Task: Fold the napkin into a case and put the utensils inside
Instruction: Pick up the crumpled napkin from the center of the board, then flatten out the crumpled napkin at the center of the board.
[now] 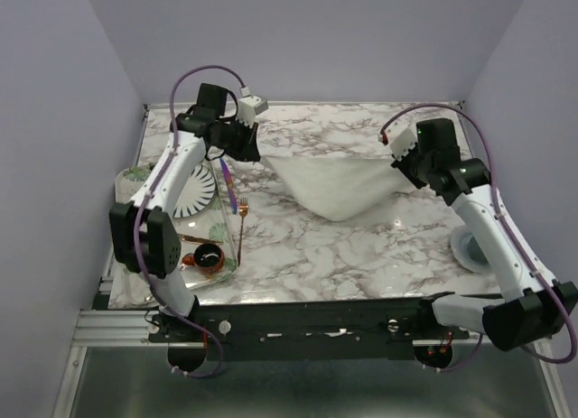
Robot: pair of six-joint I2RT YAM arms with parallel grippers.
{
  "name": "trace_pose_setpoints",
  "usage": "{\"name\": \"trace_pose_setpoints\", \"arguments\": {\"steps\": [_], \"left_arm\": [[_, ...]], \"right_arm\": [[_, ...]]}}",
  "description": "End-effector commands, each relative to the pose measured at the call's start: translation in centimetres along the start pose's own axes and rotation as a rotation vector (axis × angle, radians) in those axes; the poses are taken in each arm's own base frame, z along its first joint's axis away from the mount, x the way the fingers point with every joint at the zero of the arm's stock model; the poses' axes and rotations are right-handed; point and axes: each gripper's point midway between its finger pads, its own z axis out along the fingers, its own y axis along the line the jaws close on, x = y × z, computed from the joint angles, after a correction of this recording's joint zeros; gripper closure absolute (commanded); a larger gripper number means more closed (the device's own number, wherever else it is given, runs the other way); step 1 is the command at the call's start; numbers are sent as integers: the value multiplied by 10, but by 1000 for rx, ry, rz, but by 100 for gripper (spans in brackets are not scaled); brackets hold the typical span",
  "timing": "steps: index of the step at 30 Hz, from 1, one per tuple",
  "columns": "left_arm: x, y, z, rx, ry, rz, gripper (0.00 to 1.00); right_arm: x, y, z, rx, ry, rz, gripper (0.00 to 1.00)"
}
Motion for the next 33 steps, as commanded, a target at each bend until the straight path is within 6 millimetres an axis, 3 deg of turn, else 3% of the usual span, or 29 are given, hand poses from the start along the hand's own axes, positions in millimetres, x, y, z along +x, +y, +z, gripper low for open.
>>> {"name": "trace_pose_setpoints", "arguments": {"steps": [1,6,9,10,13,15,17,18,20,21,23,24,25,27,28,29,30,31,32,33], "left_arm": [[-47,-37,-83,-90,-218,188,100],[-65,-67,-133,-127,-373,247,100],[-77,-93,-172,-141,-486,307,100],[-83,-105,-190,-148,-540,336,100],[-94,-128,-224,-153,-644,368,100],[-102,-139,-239,-143,-693,364,100],[-111,-143,-245,-136,-724,352,100],[-119,-148,-253,-124,-750,327,100],[-132,-144,-246,-102,-753,289,100],[-139,-147,-249,-90,-771,279,100],[-156,-132,-236,-96,-774,251,100],[-166,-131,-239,-100,-792,252,100],[-178,-115,-223,-113,-781,223,100],[-202,-108,-227,-136,-823,225,100],[-213,-90,-207,-142,-805,204,100],[-223,-80,-205,-171,-819,194,100],[-241,-81,-216,-188,-866,217,100],[-252,-60,-194,-211,-851,200,100],[-262,-48,-193,-250,-867,201,100],[-284,-52,-216,-275,-942,230,100]], "right_arm": [[-31,-46,-76,171,-172,26,99],[-57,-81,-155,329,-363,88,99],[-63,-87,-196,358,-445,111,99],[-69,-94,-220,385,-497,127,99],[-75,-96,-247,389,-556,117,99],[-82,-104,-267,414,-600,121,99],[-92,-112,-274,433,-625,129,99],[-95,-116,-272,444,-623,134,99],[-103,-127,-266,485,-632,140,99],[-104,-139,-256,533,-598,158,99],[-113,-163,-248,639,-595,199,99],[-115,-175,-230,678,-538,217,99],[-121,-181,-221,687,-531,221,99],[-136,-196,-220,711,-570,244,99],[-146,-202,-195,689,-555,250,99],[-154,-211,-193,707,-581,261,99],[-156,-223,-185,720,-575,272,99],[-166,-237,-196,744,-620,300,99],[-173,-247,-166,723,-592,303,99],[-175,-259,-160,725,-600,317,99]]}}
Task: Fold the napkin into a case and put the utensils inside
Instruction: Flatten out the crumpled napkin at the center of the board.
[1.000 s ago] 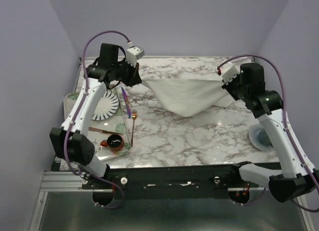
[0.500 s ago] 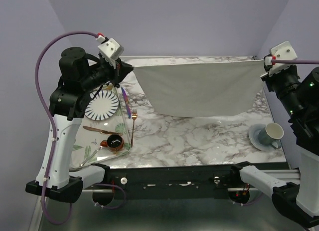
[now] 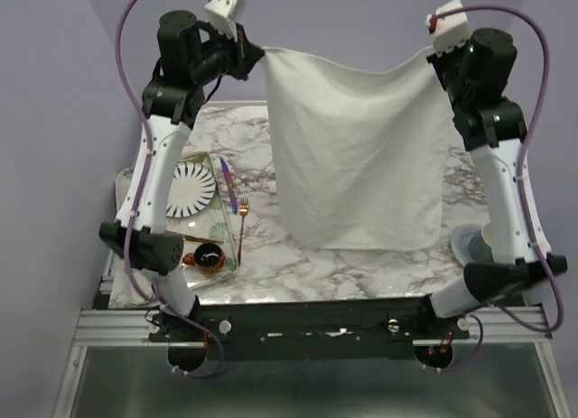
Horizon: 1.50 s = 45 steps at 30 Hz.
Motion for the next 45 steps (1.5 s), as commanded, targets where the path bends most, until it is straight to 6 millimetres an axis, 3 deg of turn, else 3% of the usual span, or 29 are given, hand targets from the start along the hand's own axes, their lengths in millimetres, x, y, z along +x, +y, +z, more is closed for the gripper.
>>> {"name": "trace_pose_setpoints", "arguments": {"steps": [1,2,3,4,5,6,11,12,13,15,16,17,18,19,20,21,22,23,24,25,26,27,29,30,33,36,40,45], "left_arm": [[-42,55,50,-153,-156,50,100],[-51,62,54,-173,-191,63,100],[-69,69,52,-210,-246,92,100],[-71,77,63,-220,-281,108,100],[-79,80,63,-235,-312,122,100],[-87,84,61,-256,-344,139,100],[-128,99,43,-341,-507,216,100],[-124,105,44,-354,-505,219,100],[-134,106,37,-367,-541,263,100],[-123,114,42,-373,-515,303,100],[-120,116,41,-366,-509,318,100],[-110,109,49,-299,-475,362,100],[-78,112,63,-265,-400,363,100],[-67,106,62,-235,-367,380,100],[-48,104,66,-201,-320,410,100],[8,110,77,-175,-208,385,100],[18,105,69,-163,-182,409,100],[41,105,67,-154,-134,410,100],[97,106,67,-117,-26,407,100],[110,99,56,-101,10,416,100],[131,96,51,-87,53,415,100],[177,92,43,-59,138,391,100],[207,82,29,-23,206,385,100],[239,77,20,-5,272,348,100],[281,72,9,20,374,285,100],[313,62,1,77,459,232,100],[336,47,-9,151,534,178,100],[356,11,-38,277,623,177,100]], "right_arm": [[-36,-51,48,148,-118,125,99],[-44,-54,66,154,-141,128,99],[-54,-59,71,150,-178,126,99],[-59,-60,78,150,-199,121,99],[-79,-73,74,177,-266,123,99],[-81,-67,86,160,-286,109,99],[-110,-82,83,220,-434,111,99],[-101,-69,93,182,-425,101,99],[-102,-68,89,181,-439,99,99],[-99,-57,96,158,-464,83,99],[-82,-41,108,127,-430,57,99],[-79,-36,113,128,-445,47,99],[-73,-22,119,86,-456,20,99],[-44,6,136,24,-406,-38,99],[-34,20,140,-12,-402,-73,99],[-23,37,144,-65,-398,-106,99],[-4,53,149,-99,-369,-150,99],[28,78,149,-163,-318,-171,99],[45,98,147,-227,-308,-197,99],[60,109,141,-263,-301,-246,99],[102,142,134,-351,-239,-262,99],[105,148,120,-382,-260,-274,99],[132,169,104,-448,-234,-313,99],[154,183,92,-495,-203,-319,99],[190,209,77,-588,-136,-327,99],[220,221,74,-640,-30,-333,99],[251,235,60,-749,102,-348,99],[279,246,18,-861,175,-391,99]]}}
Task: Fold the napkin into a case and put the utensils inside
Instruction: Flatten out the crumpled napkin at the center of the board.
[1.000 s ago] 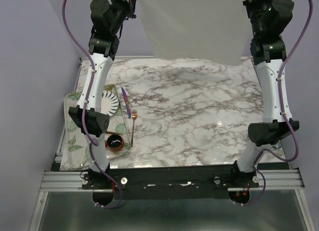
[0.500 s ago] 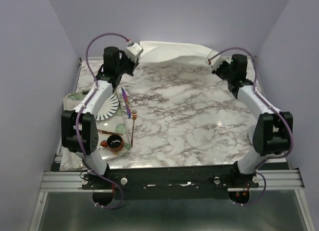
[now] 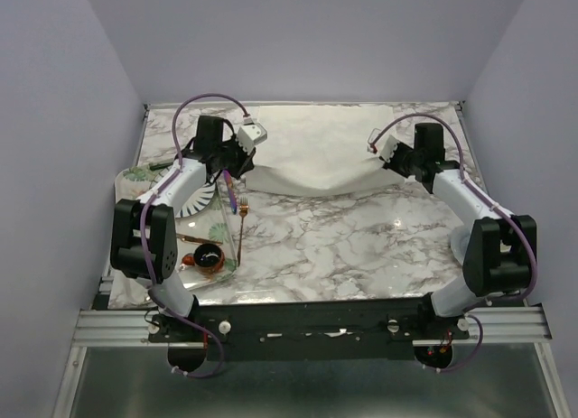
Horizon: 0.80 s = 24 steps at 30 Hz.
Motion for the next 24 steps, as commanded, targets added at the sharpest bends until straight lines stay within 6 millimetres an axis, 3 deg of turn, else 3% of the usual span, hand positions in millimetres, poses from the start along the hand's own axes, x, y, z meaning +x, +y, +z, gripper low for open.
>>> {"name": "trace_pose_setpoints", "arguments": {"steps": [1,6,11,12,19,22,24], "left_arm": [[15,-54,-22,170,54,55,100],[39,-96,-37,260,118,94,100],[54,-139,-44,325,155,179,100],[64,-147,-44,342,174,188,100],[109,-169,-50,392,289,263,100],[122,-170,-57,403,316,316,100],[125,-173,-62,417,316,343,94]], "right_arm": [[26,49,-23,-157,82,-27,99],[39,83,-49,-220,110,-75,99],[59,101,-63,-237,155,-178,99],[62,105,-65,-246,161,-191,99],[96,152,-82,-377,242,-263,99],[112,178,-94,-449,267,-308,90],[119,193,-104,-483,270,-338,82]]}}
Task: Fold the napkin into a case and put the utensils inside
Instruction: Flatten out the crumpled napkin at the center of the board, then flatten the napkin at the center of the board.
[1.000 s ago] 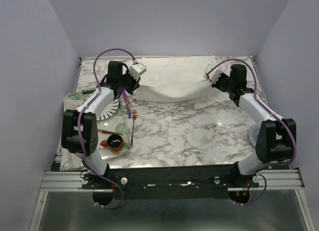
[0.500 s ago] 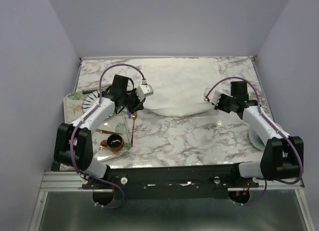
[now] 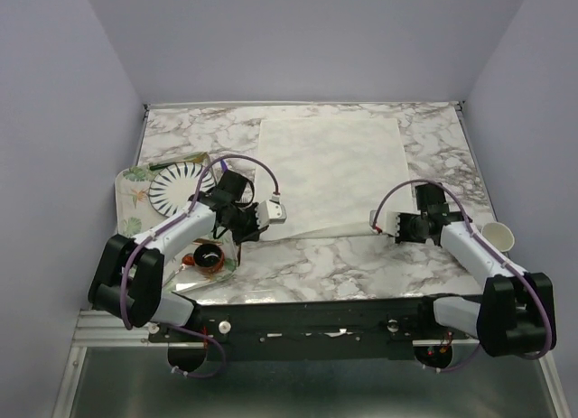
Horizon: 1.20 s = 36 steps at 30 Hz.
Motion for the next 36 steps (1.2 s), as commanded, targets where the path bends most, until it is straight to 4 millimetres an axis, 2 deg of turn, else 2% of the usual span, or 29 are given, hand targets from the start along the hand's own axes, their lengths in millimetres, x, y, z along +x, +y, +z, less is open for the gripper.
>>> {"name": "trace_pose_setpoints", "arguments": {"steps": [1,2,3,5,6,7,8,12,14,17,22,23,25,27,31,36], "left_arm": [[10,-10,-13,-2,30,127,88],[12,-16,-16,16,33,137,73],[10,-20,-18,27,27,152,67],[7,-30,-27,48,5,197,55],[6,-33,-30,49,-2,208,51],[4,-35,-34,38,-13,224,50],[4,-36,-36,34,-15,222,48],[-2,-26,-38,-22,-18,151,48],[-8,-11,-33,-65,-23,103,48],[-19,11,-22,-108,-33,-45,49],[-33,46,-7,-153,-19,-159,52],[-28,49,2,-143,7,-174,53],[-29,58,8,-162,38,-169,54],[-19,58,18,-148,87,-175,55],[-5,54,31,-135,175,-147,58],[6,39,41,-112,247,-118,61]], "right_arm": [[17,48,-8,-108,51,-102,78],[18,56,-10,-132,53,-111,73],[18,60,-13,-135,53,-111,63],[18,66,-22,-145,50,-101,48],[17,66,-26,-148,48,-94,29],[15,57,-34,-123,41,-77,21],[14,62,-39,-152,39,-43,20],[-6,46,-65,-192,-13,100,12],[-19,37,-71,-216,-51,199,12],[-22,28,-63,-233,-41,348,12],[-10,17,-35,-302,61,541,29],[-8,16,-32,-301,75,570,32],[-2,15,-22,-313,117,593,39],[5,15,-14,-310,151,612,47],[20,27,1,-333,226,626,54],[40,58,12,-384,323,608,59]]}}
